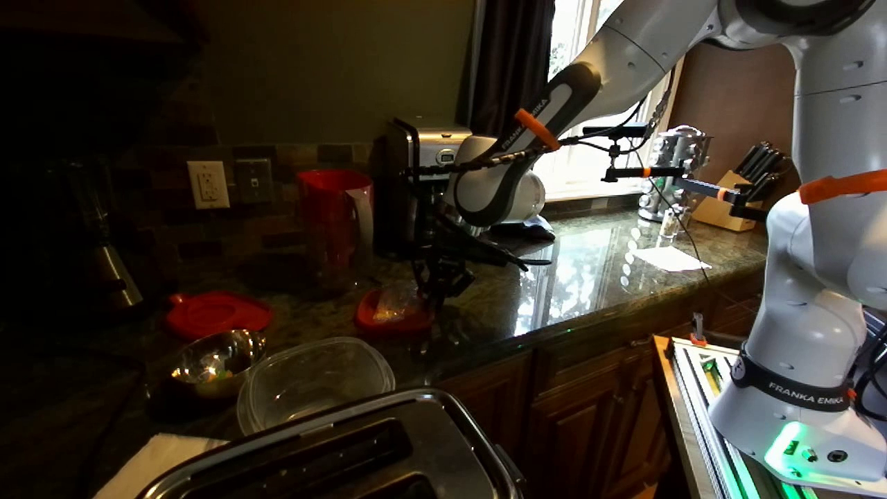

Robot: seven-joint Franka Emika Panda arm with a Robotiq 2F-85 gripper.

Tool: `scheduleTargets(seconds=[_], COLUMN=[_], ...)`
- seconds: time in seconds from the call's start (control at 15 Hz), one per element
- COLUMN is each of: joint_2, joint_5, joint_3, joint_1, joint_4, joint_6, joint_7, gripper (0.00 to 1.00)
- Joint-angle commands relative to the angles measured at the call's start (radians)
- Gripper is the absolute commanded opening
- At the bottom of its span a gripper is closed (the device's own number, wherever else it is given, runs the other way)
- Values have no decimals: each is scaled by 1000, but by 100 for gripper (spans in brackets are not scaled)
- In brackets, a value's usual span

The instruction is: Put the orange lid with a plastic pack on top of the coffee maker

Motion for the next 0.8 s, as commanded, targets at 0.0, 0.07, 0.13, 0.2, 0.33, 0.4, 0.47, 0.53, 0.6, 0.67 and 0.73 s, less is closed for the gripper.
scheduleTargets(seconds=[0.0, 0.07, 0.13, 0.2, 0.33, 0.4, 0.47, 0.53, 0.6, 0.67, 0.73], joint_2=[52, 58, 62, 65, 58, 48, 38, 31, 24, 21, 14], joint_5=[-43, -50, -58, -68, -95, -103, -107, -111, -112, -110, -100], joint_3=[-35, -40, -45, -51, -62, -64, -62, -61, -59, -57, -50], joint_1=[30, 34, 38, 42, 49, 49, 47, 46, 44, 42, 36], joint_4=[58, 66, 74, 81, 87, 88, 87, 87, 86, 87, 88], joint_6=[-32, -36, -43, -53, -78, -93, -105, -115, -124, -129, -141], joint_7=[44, 52, 60, 69, 83, 86, 82, 79, 73, 68, 54], gripper=[22, 24, 22, 6, 3, 0, 0, 2, 2, 2, 2])
